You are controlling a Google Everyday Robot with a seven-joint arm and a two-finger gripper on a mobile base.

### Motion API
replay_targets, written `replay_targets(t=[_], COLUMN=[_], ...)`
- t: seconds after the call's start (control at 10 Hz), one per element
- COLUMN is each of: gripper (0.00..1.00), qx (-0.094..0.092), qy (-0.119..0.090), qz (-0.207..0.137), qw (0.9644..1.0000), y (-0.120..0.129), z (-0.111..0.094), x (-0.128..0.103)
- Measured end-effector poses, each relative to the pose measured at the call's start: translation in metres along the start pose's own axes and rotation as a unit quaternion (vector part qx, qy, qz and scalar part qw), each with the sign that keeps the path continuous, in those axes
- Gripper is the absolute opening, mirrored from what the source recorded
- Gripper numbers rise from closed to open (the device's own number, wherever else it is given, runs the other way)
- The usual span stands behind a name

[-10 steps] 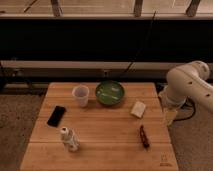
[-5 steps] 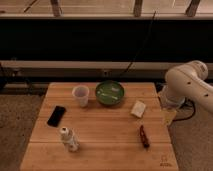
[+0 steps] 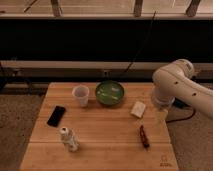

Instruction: Knock the bottle over

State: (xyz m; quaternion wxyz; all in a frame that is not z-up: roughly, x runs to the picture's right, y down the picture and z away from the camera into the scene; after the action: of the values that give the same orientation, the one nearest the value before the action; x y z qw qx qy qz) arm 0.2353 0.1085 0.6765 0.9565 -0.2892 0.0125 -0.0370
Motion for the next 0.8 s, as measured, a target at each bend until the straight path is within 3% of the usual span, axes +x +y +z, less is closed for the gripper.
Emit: replay_targets(t=[0.3,0.6,0.8], gripper=[0.80,0.80,0.80], qx=[-0.001,-0.006,-0.009], qy=[-0.004,-0.003,-0.005], qz=[-0.033,-0.056,-0.075], qw=[0.9994,0.9984,0.9971], y=[-0.002,0.002,0.004], z=[-0.002,-0.003,-0.004], x=[-0.045,-0.060,-0.084])
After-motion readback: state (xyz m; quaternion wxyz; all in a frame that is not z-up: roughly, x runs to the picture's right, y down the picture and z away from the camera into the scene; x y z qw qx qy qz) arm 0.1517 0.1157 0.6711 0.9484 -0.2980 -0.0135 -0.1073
